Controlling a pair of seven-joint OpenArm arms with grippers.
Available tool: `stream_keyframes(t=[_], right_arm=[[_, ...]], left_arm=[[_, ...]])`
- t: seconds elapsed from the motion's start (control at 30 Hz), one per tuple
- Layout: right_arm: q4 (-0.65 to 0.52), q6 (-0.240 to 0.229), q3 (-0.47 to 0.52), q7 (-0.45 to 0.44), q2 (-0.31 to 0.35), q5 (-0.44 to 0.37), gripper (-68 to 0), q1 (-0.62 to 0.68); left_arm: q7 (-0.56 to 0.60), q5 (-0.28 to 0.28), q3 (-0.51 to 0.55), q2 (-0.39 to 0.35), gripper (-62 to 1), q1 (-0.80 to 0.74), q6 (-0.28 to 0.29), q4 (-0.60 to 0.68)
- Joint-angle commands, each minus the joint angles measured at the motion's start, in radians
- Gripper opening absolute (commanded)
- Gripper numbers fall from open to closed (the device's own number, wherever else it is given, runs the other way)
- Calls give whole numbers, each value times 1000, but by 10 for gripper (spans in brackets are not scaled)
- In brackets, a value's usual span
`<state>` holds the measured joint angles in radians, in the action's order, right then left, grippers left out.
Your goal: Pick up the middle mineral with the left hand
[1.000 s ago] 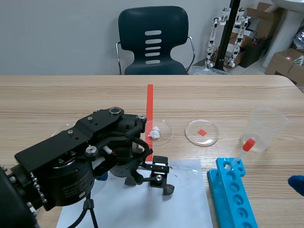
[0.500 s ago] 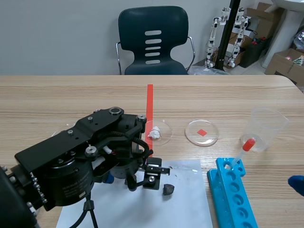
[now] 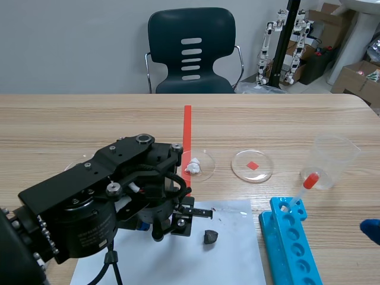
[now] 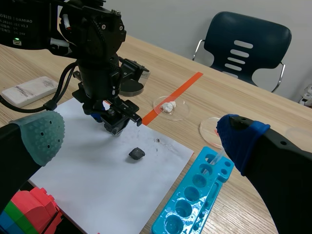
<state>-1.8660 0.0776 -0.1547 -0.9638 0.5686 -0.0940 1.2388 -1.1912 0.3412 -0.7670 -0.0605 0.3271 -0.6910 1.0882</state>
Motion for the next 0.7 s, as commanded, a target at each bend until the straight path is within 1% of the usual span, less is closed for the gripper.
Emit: stream_keyframes(t=[0.0,0.17,0.37,0.43,0.53,0.63,0.67], right_arm=[[-20,0,3,-18,5,-3,4,-4],[-20,0,3,-18,5,-3,4,-4],[-20,0,3,-18,5,-3,4,-4],[-20,0,3,-18,5,-3,4,-4],[-20,0,3,-18,5,-3,4,-4],[-20,0,3,-18,5,-3,4,-4],[-20,0,3,-18,5,-3,4,-4]], left_arm=[[6,0,2,13,-318,8,-1,3],[13,0,2,13,-366,8,-1,3],[13,0,2,13,-446,8,-2,3],[13,0,2,13,-461,8,-2,3],[13,0,2,13,-466,8,-2,3],[13,0,2,13,-507,8,-2,3],[13,0,2,13,-511,8,-2,3]])
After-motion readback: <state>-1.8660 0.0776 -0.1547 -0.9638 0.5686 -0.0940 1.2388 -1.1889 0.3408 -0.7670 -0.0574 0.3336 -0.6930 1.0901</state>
